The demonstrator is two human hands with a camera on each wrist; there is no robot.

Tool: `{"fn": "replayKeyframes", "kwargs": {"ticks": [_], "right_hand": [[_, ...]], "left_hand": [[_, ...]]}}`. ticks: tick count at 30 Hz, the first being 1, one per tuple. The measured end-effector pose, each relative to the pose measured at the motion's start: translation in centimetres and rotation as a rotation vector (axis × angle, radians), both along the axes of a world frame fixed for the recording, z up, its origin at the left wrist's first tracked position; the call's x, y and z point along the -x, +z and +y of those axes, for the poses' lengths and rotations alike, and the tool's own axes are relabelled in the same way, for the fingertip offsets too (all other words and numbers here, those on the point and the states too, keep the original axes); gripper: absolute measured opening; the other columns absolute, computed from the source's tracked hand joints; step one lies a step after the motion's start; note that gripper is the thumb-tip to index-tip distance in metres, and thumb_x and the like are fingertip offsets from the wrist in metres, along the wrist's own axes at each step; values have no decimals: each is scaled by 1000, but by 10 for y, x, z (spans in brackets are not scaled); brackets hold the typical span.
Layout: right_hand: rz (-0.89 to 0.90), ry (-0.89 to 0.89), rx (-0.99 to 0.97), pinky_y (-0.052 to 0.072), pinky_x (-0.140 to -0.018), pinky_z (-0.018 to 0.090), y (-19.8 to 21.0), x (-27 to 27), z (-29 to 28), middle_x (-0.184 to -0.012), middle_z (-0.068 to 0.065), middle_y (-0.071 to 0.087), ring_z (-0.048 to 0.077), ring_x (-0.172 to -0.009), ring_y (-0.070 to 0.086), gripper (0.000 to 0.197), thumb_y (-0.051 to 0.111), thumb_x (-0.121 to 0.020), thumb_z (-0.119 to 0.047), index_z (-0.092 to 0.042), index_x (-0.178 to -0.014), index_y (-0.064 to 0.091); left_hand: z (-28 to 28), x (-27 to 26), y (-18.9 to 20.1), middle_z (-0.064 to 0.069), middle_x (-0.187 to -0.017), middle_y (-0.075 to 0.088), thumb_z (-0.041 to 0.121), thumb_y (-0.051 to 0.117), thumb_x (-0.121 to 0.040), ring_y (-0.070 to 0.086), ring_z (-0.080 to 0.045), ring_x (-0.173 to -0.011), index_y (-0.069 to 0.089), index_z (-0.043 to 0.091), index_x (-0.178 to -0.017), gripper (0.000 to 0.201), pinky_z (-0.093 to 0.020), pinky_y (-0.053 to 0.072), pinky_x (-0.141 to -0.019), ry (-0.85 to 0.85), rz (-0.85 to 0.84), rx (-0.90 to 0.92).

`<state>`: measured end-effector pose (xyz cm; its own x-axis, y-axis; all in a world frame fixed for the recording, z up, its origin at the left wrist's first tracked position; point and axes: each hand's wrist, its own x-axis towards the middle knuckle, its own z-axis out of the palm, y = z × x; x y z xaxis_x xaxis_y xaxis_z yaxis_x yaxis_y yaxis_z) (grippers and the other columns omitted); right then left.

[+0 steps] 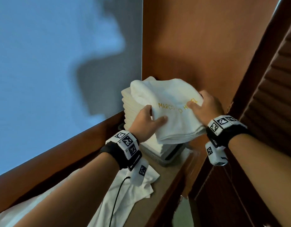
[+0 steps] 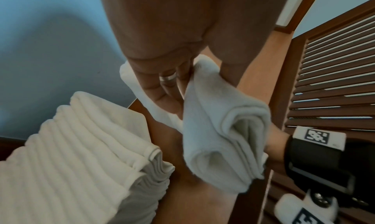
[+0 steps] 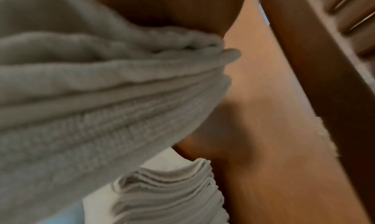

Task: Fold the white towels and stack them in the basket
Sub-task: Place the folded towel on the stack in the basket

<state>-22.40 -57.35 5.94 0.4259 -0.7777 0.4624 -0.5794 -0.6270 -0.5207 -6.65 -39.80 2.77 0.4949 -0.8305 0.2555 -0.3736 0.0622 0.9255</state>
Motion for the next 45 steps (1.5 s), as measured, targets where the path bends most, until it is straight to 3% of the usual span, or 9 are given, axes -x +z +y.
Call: {"fn": "replayKeyframes", "kwargs": {"ticks": [3, 12, 16, 21, 26, 30, 35, 39, 45], "right_hand": [[-49, 50, -7, 43, -71, 34, 5, -34, -58, -107, 12, 66, 31, -89, 59, 38, 72, -85, -35, -13, -112, 58], [-165, 229, 7, 42, -75, 36, 17, -141, -190, -108, 20, 66, 35, -97, 61, 40, 76, -83, -26, -7, -114, 60], [-177, 281, -111, 49, -79, 39, -4, -180, -227, -107, 12, 67, 30, -94, 61, 37, 75, -82, -27, -12, -112, 61], [291, 316, -340, 43, -77, 31, -79, -200, -261, -113, 14, 67, 31, -98, 63, 28, 67, -91, -22, -8, -113, 61], [202, 342, -273, 52, -88, 42, -74, -200, -280, -113, 14, 68, 35, -102, 64, 21, 62, -94, -17, -11, -114, 63], [250, 298, -158, 50, -91, 43, -72, -197, -278, -119, 16, 65, 37, -108, 60, 31, 62, -93, -15, -14, -123, 60], [296, 381, 98, 37, -103, 47, -49, -198, -231, -140, 8, 50, 34, -123, 45, 53, 57, -90, -48, -22, -136, 53], [633, 580, -215, 15, -114, 64, -46, -204, -202, -163, 2, 15, 34, -149, 12, 107, 30, -60, -100, -44, -151, 21], [768, 576, -348, -3, -110, 74, -68, -226, -218, -164, -1, -18, 33, -149, -18, 116, 28, -41, -102, -62, -147, 1]], "left_hand": [[-50, -11, 1, 1, -115, 70, 57, 74, -68, 67, -17, -106, 59, 12, -117, 68, -46, 57, -92, 118, -19, 35], [-162, -72, 13, -1, -112, 69, 38, 76, -81, 66, -18, -104, 61, 10, -113, 45, -45, 56, -90, 398, -47, 99], [-186, -94, -5, -3, -110, 72, 40, 78, -77, 71, -23, -101, 62, 13, -111, 46, -51, 61, -75, 409, 207, 81], [-187, -96, -49, -20, -111, 70, 21, 74, -91, 71, -34, -95, 63, -2, -111, 32, -42, 62, -64, 465, 565, -96], [-193, -90, -49, -17, -100, 72, 23, 80, -85, 68, -27, -76, 67, -1, -107, 34, -40, 60, -65, 449, 663, -17], [-186, -105, -39, -18, -97, 74, 48, 77, -84, 70, -25, -75, 69, -2, -103, 54, -44, 63, -71, 417, 469, -199], [-176, -154, -18, -1, -124, 66, 73, 58, -84, 60, -26, -118, 56, 17, -136, 76, -41, 48, -99, 712, -261, -313], [-197, -186, -4, 1, -164, 28, 89, 45, -75, 21, -27, -151, 32, 36, -155, 97, -50, 23, -120, 414, -652, -553], [-230, -224, -21, 5, -167, -17, 108, 20, -47, -19, -30, -152, 3, 57, -153, 119, -61, 2, -122, 238, -756, -985]]}}
